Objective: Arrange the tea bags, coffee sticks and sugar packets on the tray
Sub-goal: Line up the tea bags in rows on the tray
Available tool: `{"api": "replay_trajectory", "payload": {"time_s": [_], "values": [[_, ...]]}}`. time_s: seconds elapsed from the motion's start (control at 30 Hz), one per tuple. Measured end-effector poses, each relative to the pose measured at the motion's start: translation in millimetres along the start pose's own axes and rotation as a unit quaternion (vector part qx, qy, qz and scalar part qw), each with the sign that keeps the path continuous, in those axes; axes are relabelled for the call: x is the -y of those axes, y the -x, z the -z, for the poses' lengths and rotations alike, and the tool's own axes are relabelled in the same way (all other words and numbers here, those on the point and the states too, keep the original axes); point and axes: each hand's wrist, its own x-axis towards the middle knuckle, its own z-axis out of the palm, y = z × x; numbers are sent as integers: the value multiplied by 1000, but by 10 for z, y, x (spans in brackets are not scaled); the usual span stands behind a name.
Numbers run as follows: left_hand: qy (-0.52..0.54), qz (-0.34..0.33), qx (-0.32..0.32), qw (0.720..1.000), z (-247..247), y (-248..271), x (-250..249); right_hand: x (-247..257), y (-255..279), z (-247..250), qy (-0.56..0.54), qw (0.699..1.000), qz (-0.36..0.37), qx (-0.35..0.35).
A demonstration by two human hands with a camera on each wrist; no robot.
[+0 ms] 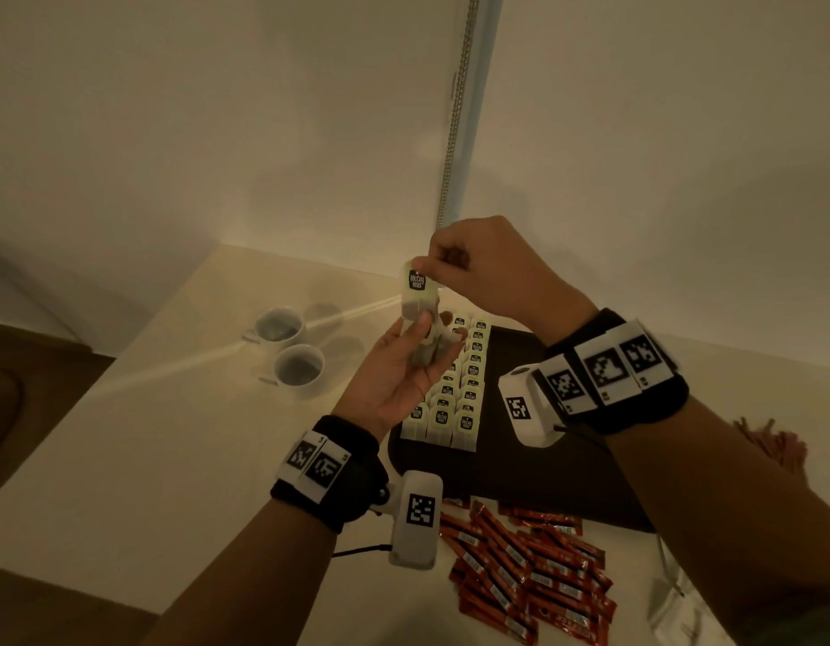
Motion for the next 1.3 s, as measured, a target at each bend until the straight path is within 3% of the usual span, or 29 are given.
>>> {"api": "replay_trajectory", "payload": {"time_s": [0.17, 0.3, 0.5, 0.63, 0.77, 0.87, 1.0, 1.1, 1.3], "values": [[-40, -24, -12, 999, 39, 6, 5, -77, 98, -27, -115, 992, -59, -10], [-55, -40, -25, 997, 98, -4, 19, -141, 154, -73, -204, 973, -108, 21], [-54, -31, -49, 997, 220, -25, 72, -131, 209, -128, -199, 974, -106, 6], [-24, -24, -126, 991, 492, -24, -6, -183, 333, -157, -186, 974, -127, 3], [-54, -40, -160, 985, 769, 19, -196, -301, 627, -471, -123, 970, -175, 111], [-54, -56, -148, 986, 815, 56, -318, -391, 869, -909, -114, 943, -229, 212], [-13, -56, -141, 988, 826, 99, -385, -513, 1077, -1437, -134, 916, -271, 264], [3, -46, -152, 987, 860, 119, -391, -570, 1123, -1689, -149, 907, -303, 251], [20, -40, -161, 986, 921, 173, -382, -626, 1100, -1918, -125, 918, -339, 164]]}}
